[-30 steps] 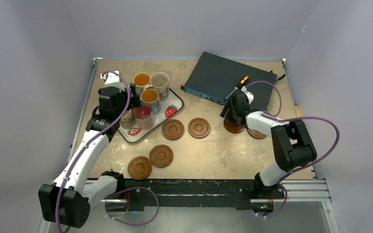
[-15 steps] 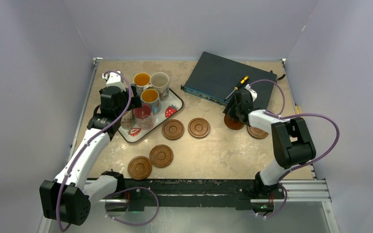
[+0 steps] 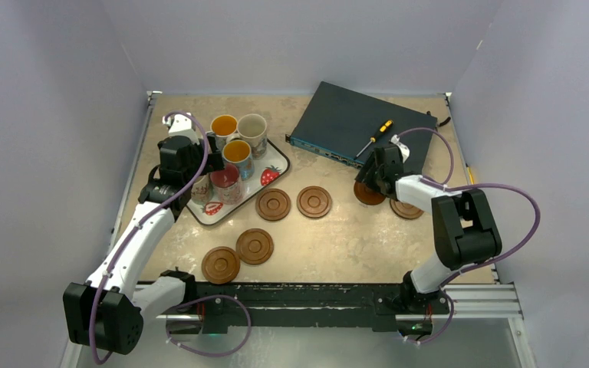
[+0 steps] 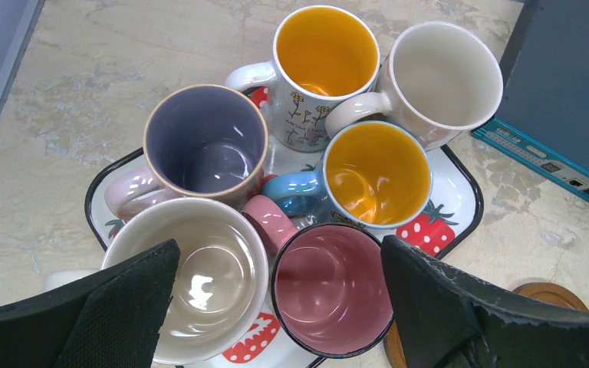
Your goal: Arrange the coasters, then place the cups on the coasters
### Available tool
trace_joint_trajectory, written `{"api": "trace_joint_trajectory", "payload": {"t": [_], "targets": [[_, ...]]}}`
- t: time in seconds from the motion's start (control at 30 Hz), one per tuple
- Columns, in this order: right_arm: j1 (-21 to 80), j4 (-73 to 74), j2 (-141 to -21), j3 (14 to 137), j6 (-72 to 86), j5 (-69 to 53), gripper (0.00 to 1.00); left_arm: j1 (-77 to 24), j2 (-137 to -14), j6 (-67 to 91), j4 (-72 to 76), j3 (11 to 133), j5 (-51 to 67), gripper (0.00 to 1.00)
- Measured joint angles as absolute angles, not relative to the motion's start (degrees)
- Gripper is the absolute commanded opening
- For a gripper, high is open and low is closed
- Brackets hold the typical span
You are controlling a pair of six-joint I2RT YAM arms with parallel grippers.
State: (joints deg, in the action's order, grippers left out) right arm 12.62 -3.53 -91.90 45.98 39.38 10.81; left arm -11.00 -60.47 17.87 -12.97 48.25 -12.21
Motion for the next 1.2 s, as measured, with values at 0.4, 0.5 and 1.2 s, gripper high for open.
{"api": "trace_joint_trajectory", "payload": {"t": [0.4,0.5,1.2], "targets": [[10.9,-1.9,-90.2,44.7,38.6,13.0,0.67,-11.0,-60.5,17.9,-13.0,48.2,-12.2,0.99],[10.8,-1.7,-89.6,44.3,38.5,13.0,0.67,-11.0,-60.4,17.9,-13.0,48.2,-12.2,0.99],[10.4,-1.1,-74.2,43.6,26.5,3.6,0.81,-11.0,-60.5,17.9,-13.0,48.2,-12.2,0.99]]}}
